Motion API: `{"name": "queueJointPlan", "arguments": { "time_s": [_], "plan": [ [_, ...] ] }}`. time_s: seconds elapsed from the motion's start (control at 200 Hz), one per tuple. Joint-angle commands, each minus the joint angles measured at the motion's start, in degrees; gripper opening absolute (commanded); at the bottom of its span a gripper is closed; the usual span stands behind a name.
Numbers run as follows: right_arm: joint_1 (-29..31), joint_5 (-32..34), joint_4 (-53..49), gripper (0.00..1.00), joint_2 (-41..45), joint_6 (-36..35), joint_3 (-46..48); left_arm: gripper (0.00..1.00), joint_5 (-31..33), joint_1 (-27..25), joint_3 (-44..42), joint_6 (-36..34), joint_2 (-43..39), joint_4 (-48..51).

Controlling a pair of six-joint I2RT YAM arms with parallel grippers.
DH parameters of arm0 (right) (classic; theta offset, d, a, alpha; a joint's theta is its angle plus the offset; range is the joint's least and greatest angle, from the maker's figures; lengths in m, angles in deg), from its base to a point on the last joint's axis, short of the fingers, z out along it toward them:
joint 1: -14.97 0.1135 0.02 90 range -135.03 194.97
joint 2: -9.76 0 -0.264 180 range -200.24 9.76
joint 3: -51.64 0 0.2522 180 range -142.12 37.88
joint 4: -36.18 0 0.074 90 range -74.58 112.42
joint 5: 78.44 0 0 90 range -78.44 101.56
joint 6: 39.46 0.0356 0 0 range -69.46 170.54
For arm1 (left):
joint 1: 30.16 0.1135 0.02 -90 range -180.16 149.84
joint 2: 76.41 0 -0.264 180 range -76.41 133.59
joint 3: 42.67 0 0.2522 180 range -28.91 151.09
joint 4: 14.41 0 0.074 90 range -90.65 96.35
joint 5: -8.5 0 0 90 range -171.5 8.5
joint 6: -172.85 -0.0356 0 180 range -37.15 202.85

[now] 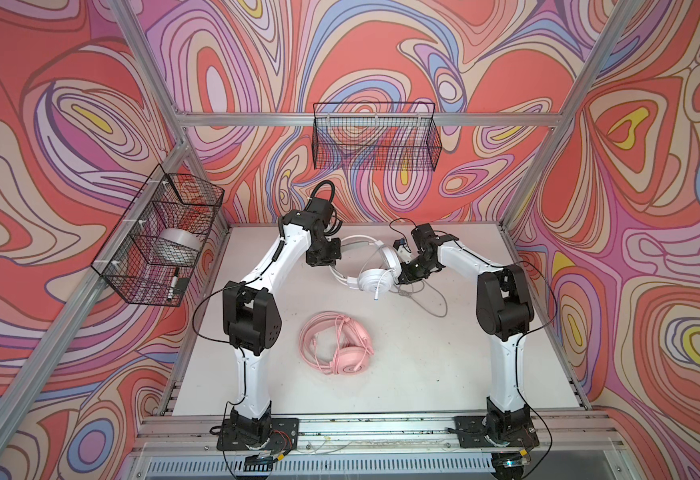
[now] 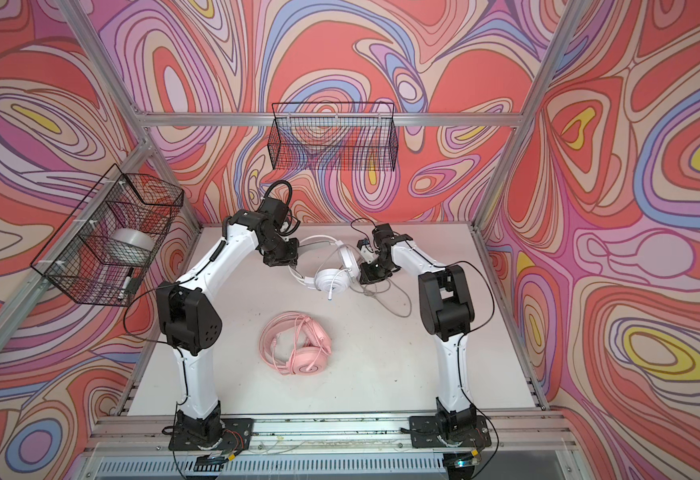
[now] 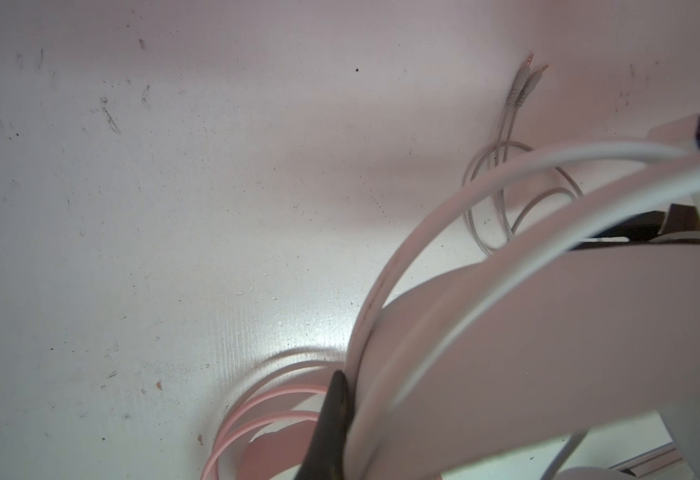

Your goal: Wrap the headphones

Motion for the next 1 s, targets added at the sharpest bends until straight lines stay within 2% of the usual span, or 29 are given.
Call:
{"name": "queueJointPlan", "arguments": {
  "time_s": [0.0,0.386,0.641,0.836,0.922,0.992],
  "plan": [
    [-0.3,-3.57,5.12,0.19,3.04,3.03,3.41,0.0,-5.75,1.05,-0.72,3.43,-3.75,-3.17],
    [-0.34,-9.47,17.21,0.22,7.52,8.97,15.27,0.0,-9.41,3.18,-0.55,9.57,-6.94,-7.89],
    [-0.3,-12.22,22.44,0.22,7.64,11.7,16.9,0.0,-10.58,3.23,-0.54,11.08,-6.79,-8.84],
    [-0.3,-11.94,25.21,0.07,10.21,12.39,19.07,0.0,-8.98,3.72,-0.94,12.3,-7.37,-8.75],
    [-0.31,-8.74,23.95,0.0,12.65,10.96,20.01,0.0,-8.69,4.22,-1.49,12.99,-7.72,-9.15],
    [-0.3,-5.19,21.65,0.0,15.13,9.01,20.28,0.0,-8.58,4.54,-2.06,13.4,-8.02,-9.5]
  ]
}}
